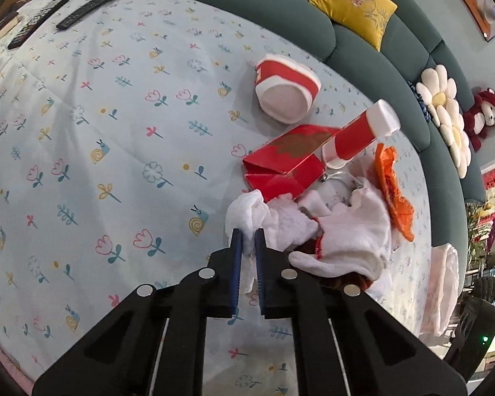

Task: Collect trash
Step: 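Grasp a white glove with the left tool while the right tool grasps another glove, then carry both white gloves to the bin and open both tools, then move both open tools back over the trash pile, then grasp a white sock with the left tool while the right tool grasps the brown scrunchie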

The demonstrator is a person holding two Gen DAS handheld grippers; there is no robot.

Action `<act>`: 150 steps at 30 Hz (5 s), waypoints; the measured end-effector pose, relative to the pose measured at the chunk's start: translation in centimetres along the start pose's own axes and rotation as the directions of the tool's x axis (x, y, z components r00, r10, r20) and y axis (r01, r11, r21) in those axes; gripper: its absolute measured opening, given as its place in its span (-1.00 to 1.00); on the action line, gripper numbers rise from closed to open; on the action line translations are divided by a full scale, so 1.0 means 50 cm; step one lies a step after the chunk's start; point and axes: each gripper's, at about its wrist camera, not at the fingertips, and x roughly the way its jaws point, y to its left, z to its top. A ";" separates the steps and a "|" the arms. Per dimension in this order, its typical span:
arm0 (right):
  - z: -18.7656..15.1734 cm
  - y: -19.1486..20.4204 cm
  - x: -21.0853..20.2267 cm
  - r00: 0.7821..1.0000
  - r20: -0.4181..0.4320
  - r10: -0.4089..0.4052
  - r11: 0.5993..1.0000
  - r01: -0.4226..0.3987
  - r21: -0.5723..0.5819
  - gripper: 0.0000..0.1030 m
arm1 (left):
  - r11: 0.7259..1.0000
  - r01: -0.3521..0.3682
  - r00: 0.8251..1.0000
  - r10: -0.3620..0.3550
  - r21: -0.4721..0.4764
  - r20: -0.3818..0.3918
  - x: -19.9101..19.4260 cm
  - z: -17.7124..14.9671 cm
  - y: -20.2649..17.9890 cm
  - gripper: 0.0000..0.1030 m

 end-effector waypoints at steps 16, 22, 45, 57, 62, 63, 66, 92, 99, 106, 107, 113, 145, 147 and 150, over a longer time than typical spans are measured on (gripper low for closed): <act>0.031 -0.037 -0.268 0.954 0.286 0.085 0.996 -0.079 -0.030 -0.87 | 0.991 0.082 0.976 -0.102 0.110 0.192 -0.221 0.027 -0.186 -0.86; 0.046 -0.078 -0.396 0.907 0.412 0.082 0.997 -0.076 -0.032 -0.87 | 0.967 0.120 0.956 -0.173 0.225 0.235 -0.296 0.015 -0.322 -0.86; -0.011 -0.449 -0.621 0.804 0.586 -0.099 0.983 -0.011 0.182 -0.87 | 0.795 0.230 0.938 -0.335 0.561 0.091 -0.268 -0.188 -0.800 -0.85; -0.038 -0.620 -0.568 0.830 0.522 -0.196 0.948 0.025 0.317 -0.87 | 0.732 0.273 0.949 -0.311 0.624 -0.050 -0.141 -0.285 -0.920 -0.85; -0.040 -0.674 -0.533 0.850 0.483 -0.211 0.937 0.034 0.348 -0.87 | 0.718 0.293 0.950 -0.293 0.631 -0.107 -0.088 -0.311 -0.956 -0.84; -0.038 -0.682 -0.525 0.853 0.476 -0.214 0.935 0.038 0.353 -0.85 | 0.719 0.295 0.950 -0.289 0.629 -0.116 -0.077 -0.315 -0.964 -0.84; -0.032 -0.700 -0.511 0.863 0.456 -0.219 0.929 0.042 0.367 -0.72 | 0.717 0.288 0.953 -0.277 0.635 -0.120 -0.056 -0.325 -0.977 -0.73; -0.017 -0.497 -0.501 0.867 0.472 -0.157 0.964 0.030 0.265 -0.04 | 0.878 0.120 0.982 -0.175 0.463 0.077 -0.131 -0.192 -0.705 0.23; -0.011 -0.387 -0.475 0.880 0.461 -0.114 0.981 0.025 0.194 -0.04 | 0.923 0.063 0.986 -0.117 0.379 0.119 -0.148 -0.143 -0.570 0.29; -0.008 -0.283 -0.431 0.899 0.430 -0.078 0.993 0.030 0.117 -0.04 | 0.954 0.011 0.986 -0.060 0.300 0.154 -0.166 -0.108 -0.438 0.29; -0.009 -0.268 -0.424 0.903 0.424 -0.072 0.994 0.031 0.104 -0.04 | 0.956 0.007 0.986 -0.055 0.294 0.157 -0.168 -0.107 -0.425 0.29; -0.010 -0.177 -0.374 0.923 0.383 -0.044 0.999 0.036 0.027 -0.04 | 0.973 -0.008 0.989 -0.027 0.229 0.149 -0.172 -0.083 -0.326 0.29; 0.038 0.001 -0.035 0.995 0.098 -0.013 0.996 0.021 -0.083 -0.04 | 0.981 0.017 0.997 -0.002 0.192 -0.074 0.027 -0.002 -0.201 0.43; 0.042 0.000 -0.025 0.996 0.089 -0.006 0.997 0.013 -0.078 -0.04 | 0.980 0.010 0.996 0.008 0.198 -0.089 0.044 -0.002 -0.202 0.31; 0.048 -0.001 -0.012 0.997 0.077 0.006 0.998 -0.001 -0.068 -0.04 | 0.982 0.010 0.993 0.013 0.191 -0.114 0.066 -0.001 -0.192 0.06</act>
